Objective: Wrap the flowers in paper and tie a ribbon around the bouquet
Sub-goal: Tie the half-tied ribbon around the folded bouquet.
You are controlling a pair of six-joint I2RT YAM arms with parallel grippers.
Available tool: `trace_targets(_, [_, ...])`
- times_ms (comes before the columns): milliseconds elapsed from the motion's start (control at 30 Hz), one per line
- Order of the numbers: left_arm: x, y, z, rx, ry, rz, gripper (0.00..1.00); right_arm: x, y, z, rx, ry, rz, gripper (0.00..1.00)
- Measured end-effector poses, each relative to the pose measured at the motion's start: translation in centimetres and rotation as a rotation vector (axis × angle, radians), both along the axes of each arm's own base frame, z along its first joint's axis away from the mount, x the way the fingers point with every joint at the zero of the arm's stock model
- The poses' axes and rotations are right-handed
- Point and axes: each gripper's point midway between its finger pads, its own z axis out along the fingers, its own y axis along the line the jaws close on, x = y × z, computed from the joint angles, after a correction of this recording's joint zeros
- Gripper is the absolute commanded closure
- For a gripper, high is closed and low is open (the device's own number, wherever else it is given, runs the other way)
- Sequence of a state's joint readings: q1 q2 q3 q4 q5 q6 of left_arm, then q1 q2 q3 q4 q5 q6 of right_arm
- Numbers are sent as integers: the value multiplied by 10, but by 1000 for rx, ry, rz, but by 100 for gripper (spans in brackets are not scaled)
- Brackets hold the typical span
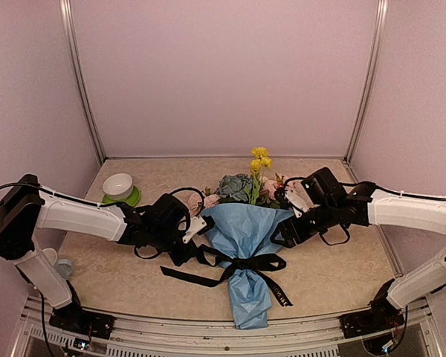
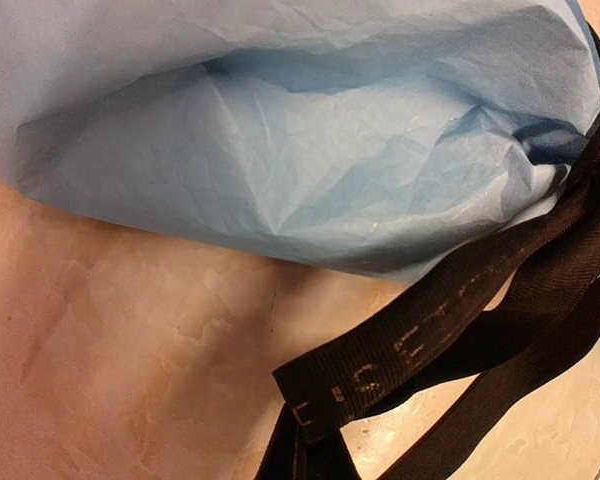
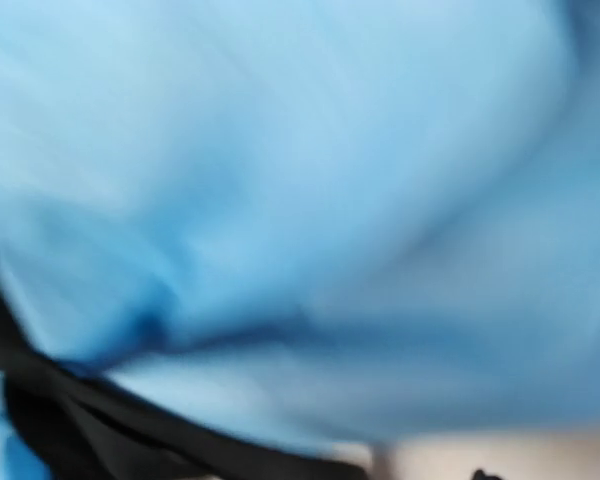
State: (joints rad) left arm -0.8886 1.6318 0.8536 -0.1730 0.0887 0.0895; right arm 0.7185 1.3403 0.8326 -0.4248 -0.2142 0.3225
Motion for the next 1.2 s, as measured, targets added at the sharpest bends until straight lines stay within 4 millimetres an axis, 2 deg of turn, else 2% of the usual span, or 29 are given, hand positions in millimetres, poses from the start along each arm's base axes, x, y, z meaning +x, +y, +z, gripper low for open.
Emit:
trace_targets(100, [0,0,0,0,-1,-1,100,12,11,35,-39,-168,166,21])
trace_targets(167, [1,0,0,0,-1,0,100,13,12,39,-92,-260,283,21])
trace_targets(233, [1,0,0,1,-2,-2,100,4,4,23,-184,-309,423,22])
trace_targets(300, [1,0,0,0,-3,-3,100,-8,-6,-5,-263,-299,543,23])
trace_targets(333, [1,0,0,0,-4,-4,100,-19,-14,-28,-315,-269,622,23])
trace_targets(467, [0,0,1,1,-7,-9,100,-42,-36,-75,-412,-193,765,23])
trace_targets(600, [0,0,1,-1,-5,-16,100,-39,-37,-89,-439,-217,813,25])
trace_targets(767, [1,0,1,-2,-5,-13,100,-25,-17,-89,-392,-302,820,31])
trace_targets(900, [1,0,1,-2,-5,-12,100,-20,-4,-88,-370,-359,842,46])
trace_targets(933, [1,0,1,-2,-5,-12,100,-20,-1,-87,-367,-367,850,54])
trace_targets(1000, [2,1,1,-2,-5,-10,100,-22,2,-87,-359,-377,868,80])
trace_targets(1067, [3,2,1,-2,-6,-6,100,-27,6,-89,-341,-371,888,95])
trace_targets(1100, [3,2,2,-3,-6,-3,100,-30,7,-89,-335,-372,903,100])
trace_targets(1200, [9,2,8,-10,-26,9,100,-40,10,-91,-324,-353,926,100])
